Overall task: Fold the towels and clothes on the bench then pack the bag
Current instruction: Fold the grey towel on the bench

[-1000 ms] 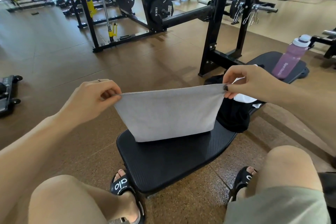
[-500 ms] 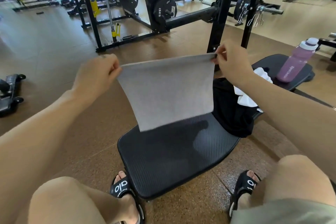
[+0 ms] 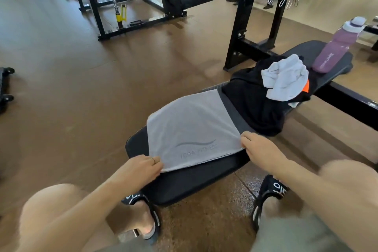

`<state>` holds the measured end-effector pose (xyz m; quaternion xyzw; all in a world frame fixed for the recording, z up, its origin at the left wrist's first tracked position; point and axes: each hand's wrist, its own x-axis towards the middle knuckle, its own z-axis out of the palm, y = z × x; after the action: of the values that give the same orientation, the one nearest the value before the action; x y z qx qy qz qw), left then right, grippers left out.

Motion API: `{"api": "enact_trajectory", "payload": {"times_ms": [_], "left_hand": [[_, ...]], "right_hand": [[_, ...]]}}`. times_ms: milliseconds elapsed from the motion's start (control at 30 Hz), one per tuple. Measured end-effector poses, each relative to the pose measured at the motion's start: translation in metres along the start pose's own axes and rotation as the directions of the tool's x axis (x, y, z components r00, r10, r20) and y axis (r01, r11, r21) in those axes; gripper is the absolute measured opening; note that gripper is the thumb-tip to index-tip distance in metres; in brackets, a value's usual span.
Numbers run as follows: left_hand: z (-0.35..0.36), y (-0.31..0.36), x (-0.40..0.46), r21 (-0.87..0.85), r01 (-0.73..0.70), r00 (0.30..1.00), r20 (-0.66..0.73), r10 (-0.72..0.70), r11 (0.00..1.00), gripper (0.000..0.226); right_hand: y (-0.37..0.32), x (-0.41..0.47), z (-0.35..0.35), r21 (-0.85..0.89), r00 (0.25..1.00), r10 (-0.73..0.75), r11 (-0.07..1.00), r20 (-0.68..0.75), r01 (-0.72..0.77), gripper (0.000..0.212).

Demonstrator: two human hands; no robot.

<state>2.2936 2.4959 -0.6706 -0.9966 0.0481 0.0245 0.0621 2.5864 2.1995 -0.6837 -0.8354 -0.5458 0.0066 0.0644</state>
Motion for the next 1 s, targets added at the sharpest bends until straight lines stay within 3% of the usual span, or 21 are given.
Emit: {"api": "enact_trajectory", "payload": {"times_ms": [100,233,400,500,633,800,1000], "left_hand": [[-0.008,0.008,-0.002,-0.058,-0.017,1.0,0.012,0.018,0.998,0.021],[-0.012,0.018,-0.005,-0.229,-0.037,0.988,0.136,0.069,0.973,0.014],[-0.017,0.023,-0.003,-0.335,0.051,0.976,0.216,0.024,0.941,0.019],[-0.022,0.026,-0.003,-0.241,0.026,0.975,0.222,0.029,0.97,0.016],[-0.023,0.046,0.007,0.032,-0.114,0.993,0.042,0.113,0.993,0.031],[-0.012,0.072,0.03,0.047,-0.097,0.994,-0.044,0.099,0.994,0.029],[-0.002,0.077,0.041,0.035,-0.059,0.998,-0.03,0.06,0.998,0.023]], "right_hand": [[0.004,-0.009,-0.005,-0.09,0.997,-0.074,0.993,0.0,0.074,0.03],[0.008,-0.023,-0.009,-0.136,0.993,-0.119,0.984,-0.009,0.117,0.031],[0.012,-0.028,-0.006,-0.12,0.993,-0.114,0.986,-0.001,0.113,0.027],[0.004,-0.032,-0.008,-0.142,0.995,-0.101,0.985,-0.001,0.1,0.03],[-0.02,-0.035,-0.008,-0.135,0.989,-0.149,0.98,0.013,0.149,0.035],[-0.043,-0.032,0.006,-0.07,0.965,-0.262,0.963,0.004,0.261,0.02],[-0.038,-0.032,0.008,0.018,0.968,-0.238,0.971,-0.073,0.24,0.014]]}}
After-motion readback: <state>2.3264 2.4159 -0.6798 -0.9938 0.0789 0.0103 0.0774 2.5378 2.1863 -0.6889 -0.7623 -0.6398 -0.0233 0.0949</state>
